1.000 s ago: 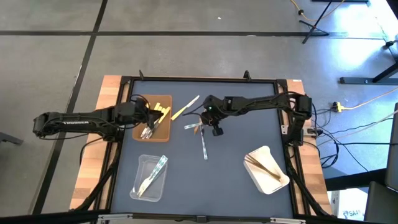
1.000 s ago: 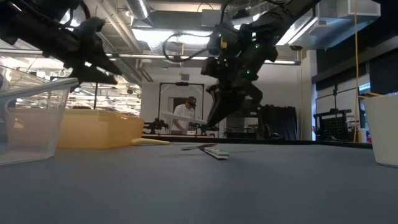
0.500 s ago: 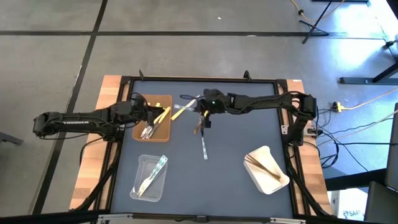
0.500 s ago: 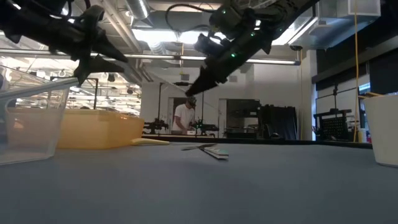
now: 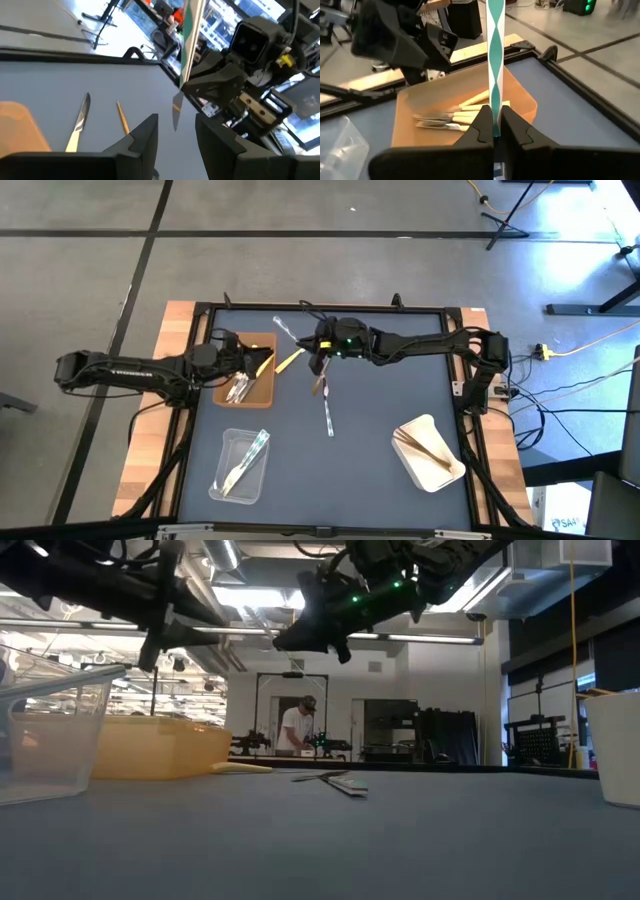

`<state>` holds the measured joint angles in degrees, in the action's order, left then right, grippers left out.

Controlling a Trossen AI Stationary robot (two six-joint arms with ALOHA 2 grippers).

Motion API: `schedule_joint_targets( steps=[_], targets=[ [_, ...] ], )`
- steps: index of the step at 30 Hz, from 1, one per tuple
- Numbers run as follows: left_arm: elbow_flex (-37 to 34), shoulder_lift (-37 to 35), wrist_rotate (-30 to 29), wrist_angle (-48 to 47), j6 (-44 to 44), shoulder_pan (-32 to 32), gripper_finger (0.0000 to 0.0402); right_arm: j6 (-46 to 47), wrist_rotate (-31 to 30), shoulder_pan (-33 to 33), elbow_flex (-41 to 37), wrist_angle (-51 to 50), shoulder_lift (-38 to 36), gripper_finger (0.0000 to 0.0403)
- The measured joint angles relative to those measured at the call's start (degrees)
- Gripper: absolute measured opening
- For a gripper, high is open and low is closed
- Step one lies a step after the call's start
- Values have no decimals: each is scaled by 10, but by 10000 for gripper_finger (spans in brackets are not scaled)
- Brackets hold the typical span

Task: Sort silverware by color (type)
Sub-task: Put the green knife into the transparent bin

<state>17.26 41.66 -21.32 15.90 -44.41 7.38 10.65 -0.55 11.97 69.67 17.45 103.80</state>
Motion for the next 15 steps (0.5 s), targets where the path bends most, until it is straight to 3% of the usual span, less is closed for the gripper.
schedule_joint_targets(
  steps=[7, 15],
  targets=[
    [0, 77, -61, 99, 13, -17, 125, 45, -2, -4, 0, -1, 1, 0],
    [0, 147, -83, 207, 13, -19, 125, 46, -46, -23, 0, -1, 2, 0]
  ],
)
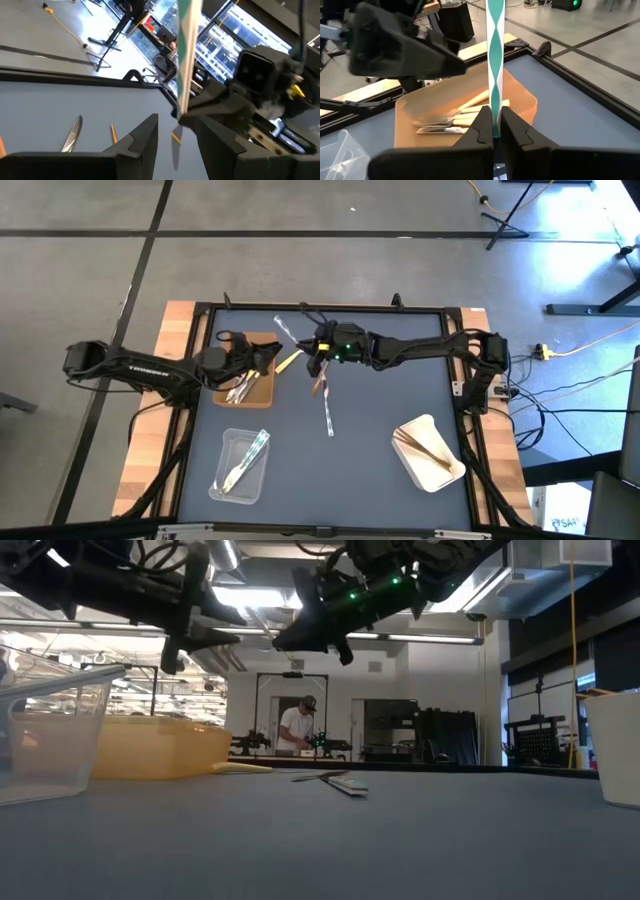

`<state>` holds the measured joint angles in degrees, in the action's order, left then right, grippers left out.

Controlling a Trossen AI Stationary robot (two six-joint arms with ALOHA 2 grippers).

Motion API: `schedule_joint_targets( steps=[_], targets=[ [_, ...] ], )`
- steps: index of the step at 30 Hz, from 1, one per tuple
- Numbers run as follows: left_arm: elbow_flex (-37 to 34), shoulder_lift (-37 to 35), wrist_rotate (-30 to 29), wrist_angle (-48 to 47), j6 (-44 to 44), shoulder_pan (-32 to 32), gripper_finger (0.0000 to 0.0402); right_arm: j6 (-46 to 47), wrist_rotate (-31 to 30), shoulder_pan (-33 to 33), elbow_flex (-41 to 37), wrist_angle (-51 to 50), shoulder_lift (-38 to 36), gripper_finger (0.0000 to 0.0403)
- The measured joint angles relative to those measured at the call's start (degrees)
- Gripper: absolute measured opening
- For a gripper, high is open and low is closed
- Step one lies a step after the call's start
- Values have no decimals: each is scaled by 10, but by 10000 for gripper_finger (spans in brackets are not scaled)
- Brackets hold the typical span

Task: Sort silverware by color (type)
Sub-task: Put the green knife into the transparent bin

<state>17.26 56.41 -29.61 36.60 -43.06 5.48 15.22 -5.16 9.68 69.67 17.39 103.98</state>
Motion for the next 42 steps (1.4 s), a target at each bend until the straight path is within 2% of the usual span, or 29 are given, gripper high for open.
schedule_joint_targets(
  steps=[14, 20, 32, 42],
  targets=[
    [0, 64, 1, 88, 2, 0, 125, 0, -58, -26, 0, -5, 0, 0],
    [0, 71, 2, 116, 2, 0, 125, 0, -58, -26, 0, -11, 1, 0],
    [0, 71, -13, 117, 2, 0, 125, 11, -60, -31, 0, -18, 1, 0],
    [0, 71, -14, 117, 2, 0, 125, 10, -97, -56, 0, -27, 1, 0]
  ],
)
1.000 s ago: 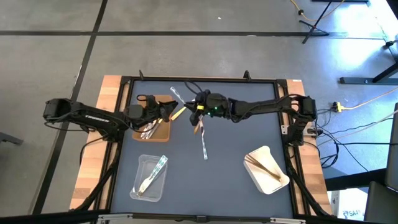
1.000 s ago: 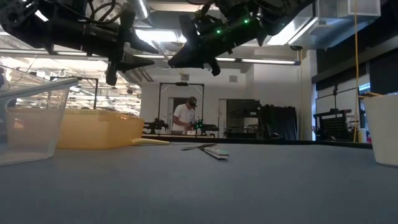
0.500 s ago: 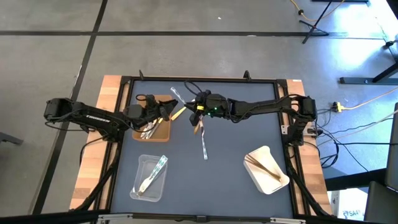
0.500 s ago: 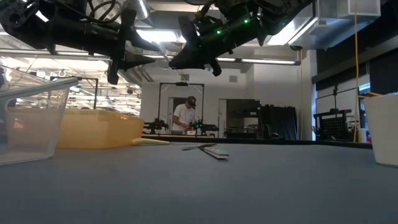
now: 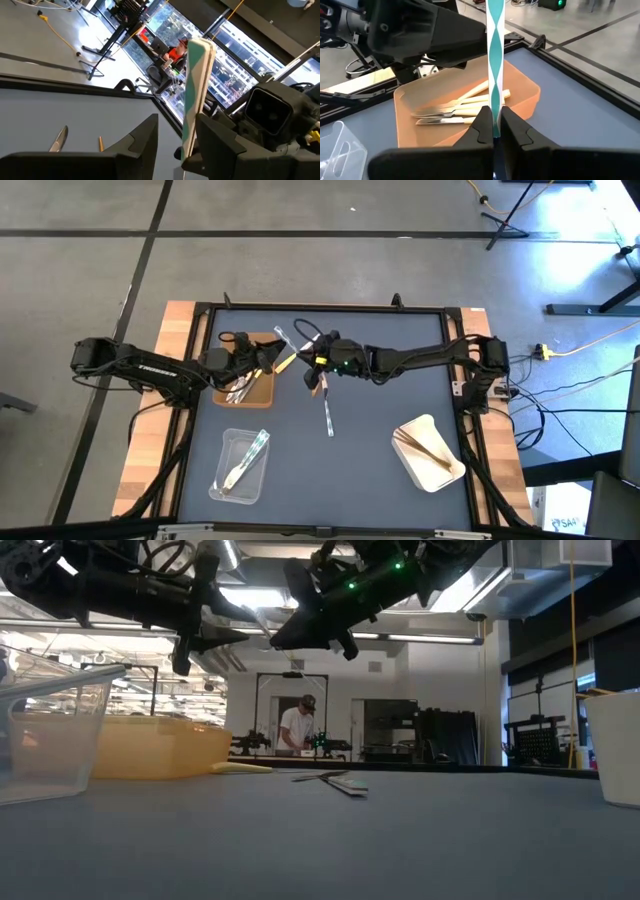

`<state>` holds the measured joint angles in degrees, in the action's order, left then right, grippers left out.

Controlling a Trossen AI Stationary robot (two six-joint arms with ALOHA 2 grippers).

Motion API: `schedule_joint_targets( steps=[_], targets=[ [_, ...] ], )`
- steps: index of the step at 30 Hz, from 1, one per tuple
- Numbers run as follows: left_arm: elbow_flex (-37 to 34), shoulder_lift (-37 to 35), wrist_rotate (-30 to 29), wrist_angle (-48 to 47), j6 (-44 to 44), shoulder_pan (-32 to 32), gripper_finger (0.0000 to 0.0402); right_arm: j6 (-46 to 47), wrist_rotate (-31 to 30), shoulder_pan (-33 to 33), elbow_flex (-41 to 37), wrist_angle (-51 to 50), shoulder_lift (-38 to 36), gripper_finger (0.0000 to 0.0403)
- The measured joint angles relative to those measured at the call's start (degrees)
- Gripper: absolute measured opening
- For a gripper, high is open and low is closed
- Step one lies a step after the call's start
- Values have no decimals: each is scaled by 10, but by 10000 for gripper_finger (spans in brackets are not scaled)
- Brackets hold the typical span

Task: Sort silverware by color (type)
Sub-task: Put the green knife into the transparent bin

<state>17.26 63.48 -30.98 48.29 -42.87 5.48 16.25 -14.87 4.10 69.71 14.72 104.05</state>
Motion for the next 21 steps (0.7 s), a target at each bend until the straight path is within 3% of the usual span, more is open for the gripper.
schedule_joint_targets(
  steps=[16, 21],
  targets=[
    [0, 0, 1, 0, 0, 0, 125, 0, -21, -4, 0, -27, 2, 0],
    [0, 0, 1, 0, 0, 0, 125, 0, 2, -4, 0, -24, 20, 0]
  ],
)
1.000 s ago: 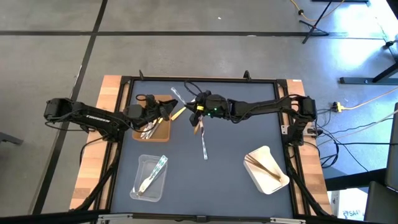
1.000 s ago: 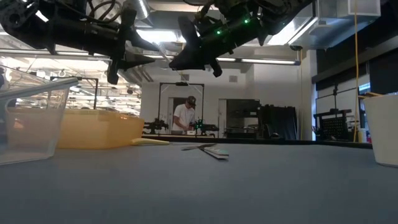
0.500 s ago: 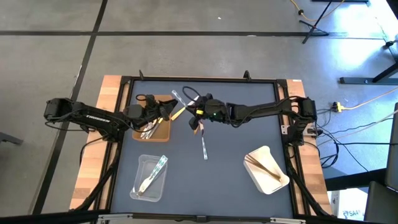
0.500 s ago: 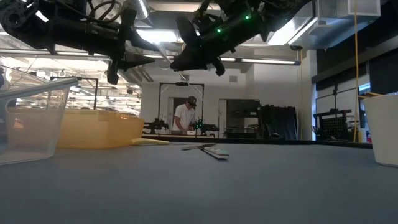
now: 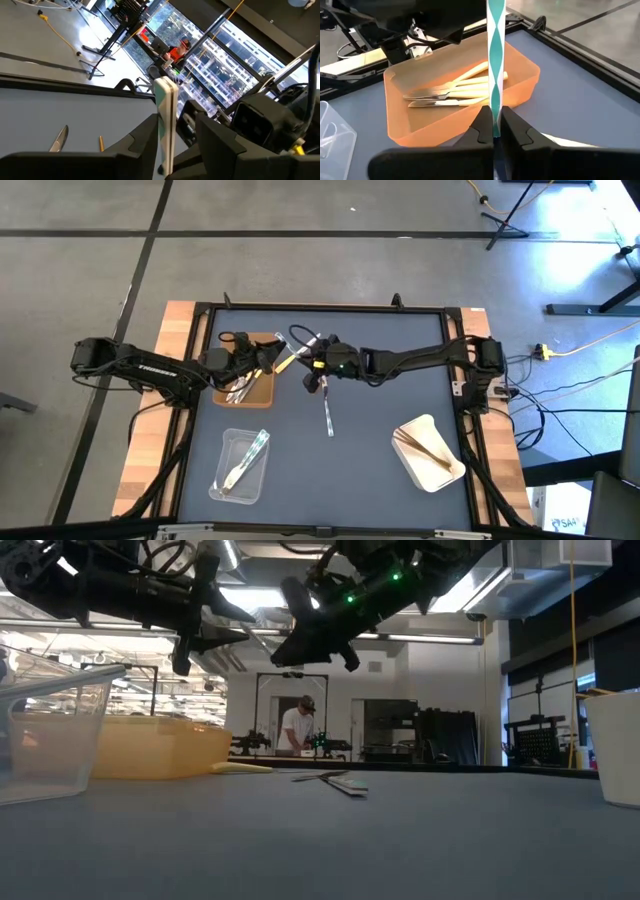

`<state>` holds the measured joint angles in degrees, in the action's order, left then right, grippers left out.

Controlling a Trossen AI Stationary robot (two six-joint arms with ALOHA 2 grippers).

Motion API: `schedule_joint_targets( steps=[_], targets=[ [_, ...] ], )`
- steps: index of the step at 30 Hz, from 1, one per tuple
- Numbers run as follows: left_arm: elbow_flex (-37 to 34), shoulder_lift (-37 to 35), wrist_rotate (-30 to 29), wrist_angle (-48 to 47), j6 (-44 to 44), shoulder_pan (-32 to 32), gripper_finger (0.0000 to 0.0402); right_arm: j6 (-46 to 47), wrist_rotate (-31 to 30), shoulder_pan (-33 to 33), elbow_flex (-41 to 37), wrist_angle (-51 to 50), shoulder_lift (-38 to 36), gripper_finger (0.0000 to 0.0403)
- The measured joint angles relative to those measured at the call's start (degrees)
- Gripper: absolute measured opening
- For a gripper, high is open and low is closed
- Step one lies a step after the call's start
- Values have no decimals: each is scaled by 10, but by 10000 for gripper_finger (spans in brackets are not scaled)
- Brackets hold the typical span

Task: Sort silverware by color (type)
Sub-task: Put the green knife into the transparent bin

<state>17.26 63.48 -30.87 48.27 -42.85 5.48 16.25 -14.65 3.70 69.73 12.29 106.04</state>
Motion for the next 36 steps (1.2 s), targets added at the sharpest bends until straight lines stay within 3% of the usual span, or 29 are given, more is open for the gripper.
schedule_joint_targets(
  steps=[26, 36],
  targets=[
    [0, 0, -1, -32, -1, 0, 124, -2, 7, -11, 0, 46, 18, 0],
    [0, 0, 2, -31, -3, 0, 56, -2, 6, -11, 0, 46, 18, 0]
  ],
)
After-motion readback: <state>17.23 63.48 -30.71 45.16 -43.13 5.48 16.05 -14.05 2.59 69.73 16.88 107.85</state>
